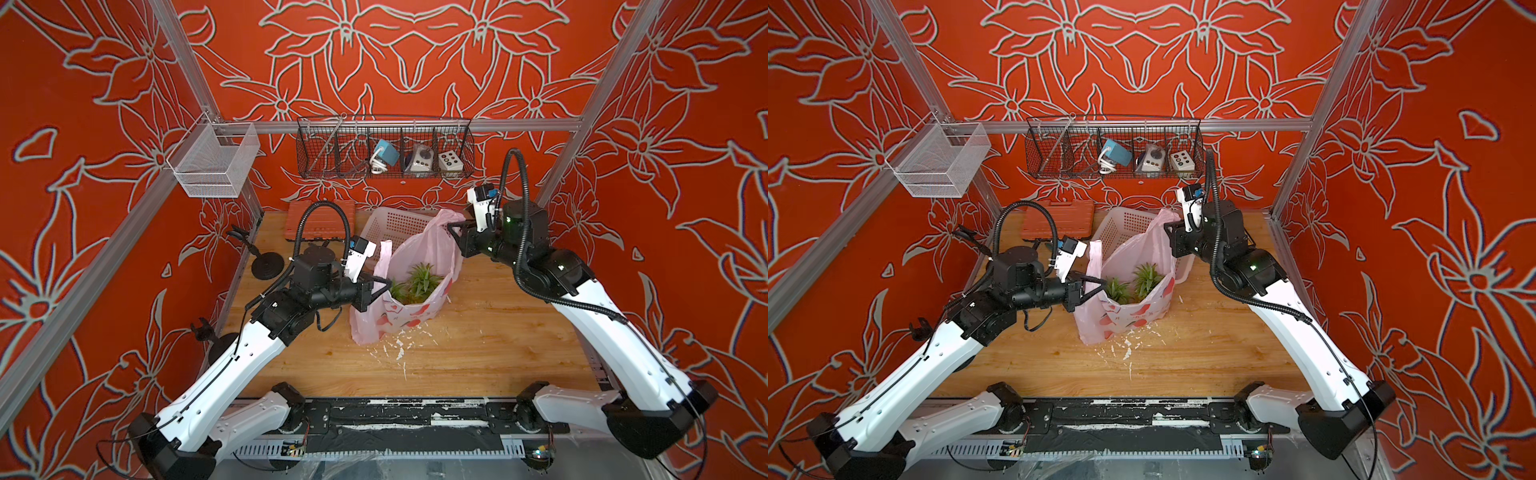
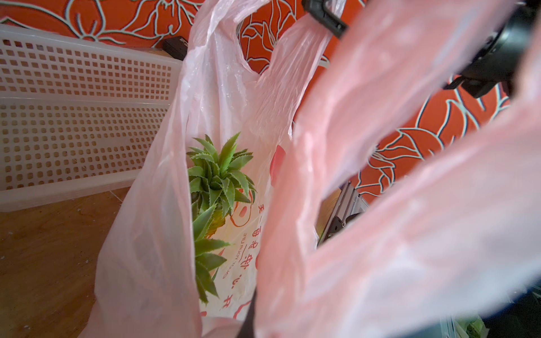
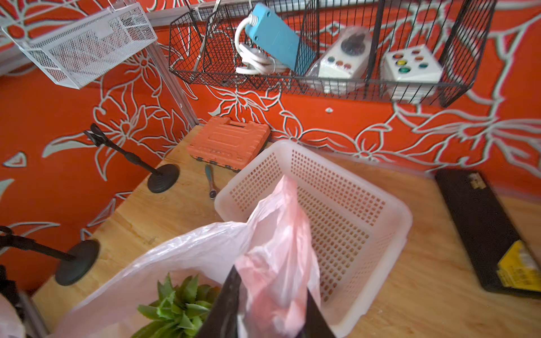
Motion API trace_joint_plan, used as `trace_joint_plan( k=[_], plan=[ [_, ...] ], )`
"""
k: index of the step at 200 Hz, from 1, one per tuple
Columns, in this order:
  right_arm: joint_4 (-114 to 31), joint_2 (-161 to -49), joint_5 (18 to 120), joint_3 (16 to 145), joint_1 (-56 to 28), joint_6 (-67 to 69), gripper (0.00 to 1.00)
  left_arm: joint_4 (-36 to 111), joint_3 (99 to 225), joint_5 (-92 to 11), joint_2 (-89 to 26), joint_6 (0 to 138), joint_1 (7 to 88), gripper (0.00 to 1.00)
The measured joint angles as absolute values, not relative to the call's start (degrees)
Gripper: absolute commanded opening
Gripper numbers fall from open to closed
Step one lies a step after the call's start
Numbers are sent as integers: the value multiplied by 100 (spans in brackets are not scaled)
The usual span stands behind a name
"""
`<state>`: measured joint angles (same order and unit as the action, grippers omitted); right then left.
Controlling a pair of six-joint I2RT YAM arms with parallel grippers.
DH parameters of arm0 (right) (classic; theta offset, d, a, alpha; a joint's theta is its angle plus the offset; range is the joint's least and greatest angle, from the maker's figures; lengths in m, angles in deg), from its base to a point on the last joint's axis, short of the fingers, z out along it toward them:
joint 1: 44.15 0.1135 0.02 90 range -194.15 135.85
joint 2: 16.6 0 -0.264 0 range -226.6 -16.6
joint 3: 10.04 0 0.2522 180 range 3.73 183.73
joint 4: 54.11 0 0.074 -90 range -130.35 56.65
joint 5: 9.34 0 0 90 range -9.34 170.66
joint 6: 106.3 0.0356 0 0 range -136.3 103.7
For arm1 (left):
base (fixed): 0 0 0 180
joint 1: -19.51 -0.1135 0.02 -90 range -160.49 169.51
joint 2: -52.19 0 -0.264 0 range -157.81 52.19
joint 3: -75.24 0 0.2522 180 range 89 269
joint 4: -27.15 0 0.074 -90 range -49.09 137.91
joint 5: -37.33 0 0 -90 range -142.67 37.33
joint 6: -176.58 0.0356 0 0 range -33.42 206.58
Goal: Place the pineapple into a plastic bag & tie a knot
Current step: Cross the plastic bag at the center of the board.
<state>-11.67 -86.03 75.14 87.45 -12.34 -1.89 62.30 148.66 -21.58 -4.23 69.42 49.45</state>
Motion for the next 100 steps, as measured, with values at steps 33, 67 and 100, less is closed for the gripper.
trace_joint_plan(
  k=[33, 67, 100],
  plan=[
    [-813, -8235, 7571, 9038, -1232, -665, 0, 6667, 15196, -2407, -425, 7151, 4940, 0],
    [-598, -7971, 7071, 9079, -1229, -1246, 0, 7203, 15522, -2732, -438, 7363, 4918, 0],
    [-605, -8067, 5965, 9055, -1227, -1498, 0, 7434, 15756, -2903, -773, 7475, 4916, 0]
  ],
)
